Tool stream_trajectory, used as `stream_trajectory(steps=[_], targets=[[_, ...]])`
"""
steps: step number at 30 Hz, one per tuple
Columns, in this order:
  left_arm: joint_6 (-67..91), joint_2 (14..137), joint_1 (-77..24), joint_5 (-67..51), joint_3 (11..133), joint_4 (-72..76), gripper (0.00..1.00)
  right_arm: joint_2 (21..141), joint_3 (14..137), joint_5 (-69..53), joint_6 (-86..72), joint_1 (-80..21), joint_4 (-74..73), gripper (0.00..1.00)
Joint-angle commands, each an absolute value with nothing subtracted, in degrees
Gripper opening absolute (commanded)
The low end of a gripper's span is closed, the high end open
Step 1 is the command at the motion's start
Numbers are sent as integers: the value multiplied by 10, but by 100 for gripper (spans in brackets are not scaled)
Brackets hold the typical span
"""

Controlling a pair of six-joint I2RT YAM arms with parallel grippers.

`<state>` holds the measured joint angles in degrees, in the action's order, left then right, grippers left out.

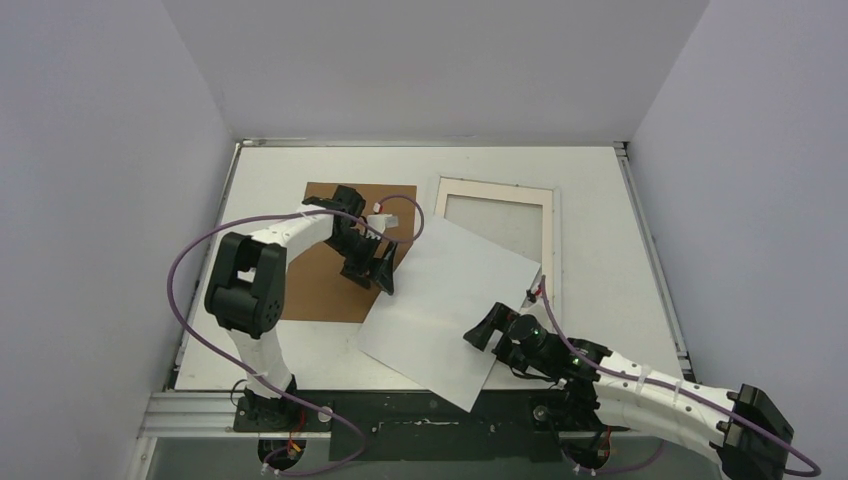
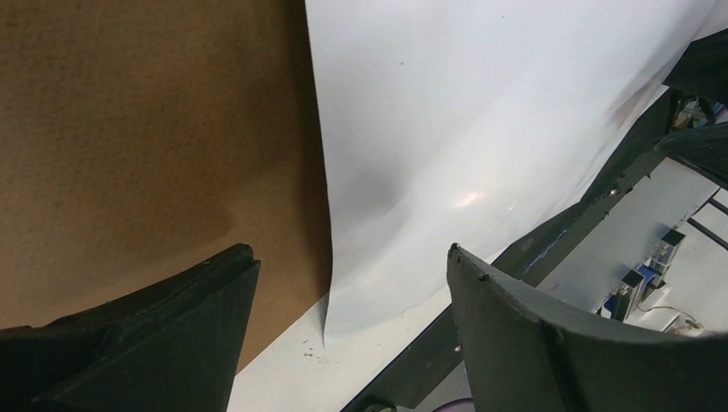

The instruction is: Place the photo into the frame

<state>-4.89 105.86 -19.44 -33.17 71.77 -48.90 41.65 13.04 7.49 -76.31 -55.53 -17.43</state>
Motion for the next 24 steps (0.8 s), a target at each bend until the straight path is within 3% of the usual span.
stream_trajectory(steps=[1,5,13,24], targets=[[-54,1067,-202,-361,713,-471,77,432,120,62,-747,-546,-155,96],[-55,1072,-207,-368,706,-470,67,424,147,79,-732,-545,-178,97],[-55,1072,-211,-386,704,-473,57,411,229,107,-703,-545,-226,70],[-56,1064,-212,-401,711,-482,53,414,281,124,-683,-545,-222,48]])
